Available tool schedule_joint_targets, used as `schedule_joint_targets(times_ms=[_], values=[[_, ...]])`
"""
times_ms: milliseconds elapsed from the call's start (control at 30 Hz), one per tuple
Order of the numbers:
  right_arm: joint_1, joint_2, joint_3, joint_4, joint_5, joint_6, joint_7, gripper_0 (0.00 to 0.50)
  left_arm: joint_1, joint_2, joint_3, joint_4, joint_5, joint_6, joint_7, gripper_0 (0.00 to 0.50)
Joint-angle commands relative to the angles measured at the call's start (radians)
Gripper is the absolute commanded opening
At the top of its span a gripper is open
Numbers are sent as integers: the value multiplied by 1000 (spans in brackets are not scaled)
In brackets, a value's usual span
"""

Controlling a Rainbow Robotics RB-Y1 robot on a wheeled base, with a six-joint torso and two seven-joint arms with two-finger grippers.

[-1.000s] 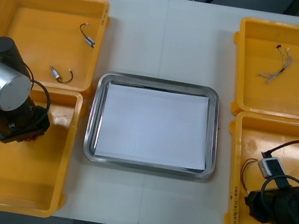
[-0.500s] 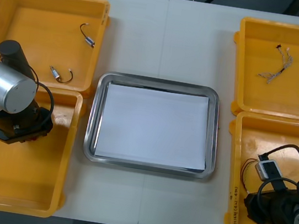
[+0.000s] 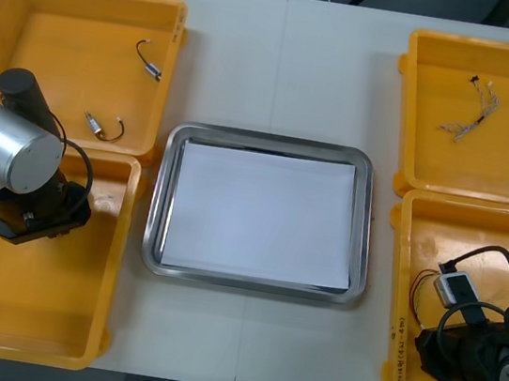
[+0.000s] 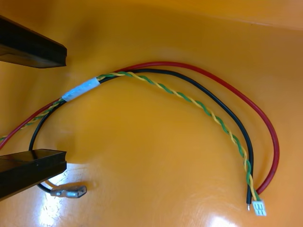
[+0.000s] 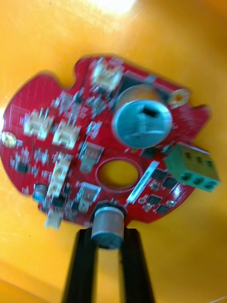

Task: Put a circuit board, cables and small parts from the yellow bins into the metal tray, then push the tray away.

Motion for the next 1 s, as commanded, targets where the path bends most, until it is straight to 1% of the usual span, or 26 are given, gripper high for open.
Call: schedule_joint_targets(times_ms=[33, 133, 267, 433, 500, 533, 567, 600, 633, 667, 900, 1000], values=[[29, -2, 14, 18, 7, -35, 23, 500, -23, -14, -14, -4, -13, -15, 45, 0], [28, -4, 14, 50, 1, -75, 29, 500, -23, -12, -12, -6, -12, -14, 40, 0], [28, -10, 14, 53, -5, -75, 21, 500, -23, -8, -10, -9, -5, -11, 34, 0], [26, -12, 14, 53, -13, -74, 20, 500, -20, 9, 19, -47, 41, 15, 23, 0], [26, -13, 12, 53, -19, -74, 20, 500, -19, 20, 36, -84, 62, 49, 17, 0], [28, -15, 14, 53, -21, -72, 20, 412, -17, 23, 45, -101, 76, 65, 14, 0], [26, -15, 14, 53, -22, -69, 20, 289, -17, 26, 49, -108, 79, 65, 13, 0], [26, -15, 14, 53, -25, -61, 20, 289, -16, 30, 56, -128, 85, 65, 10, 0], [26, -15, 14, 53, -27, -57, 21, 21, -16, 34, 57, -137, 87, 65, 7, 0], [26, -15, 14, 53, -30, -54, 20, 0, -13, 44, 62, -164, 90, 65, 2, 0], [26, -18, -1, 36, -31, -51, 25, 0, 23, 80, 79, -236, 113, 65, -13, 0], [21, -18, -23, 12, -35, -20, 28, 0, 38, 95, 98, -274, 123, 65, -27, 0]])
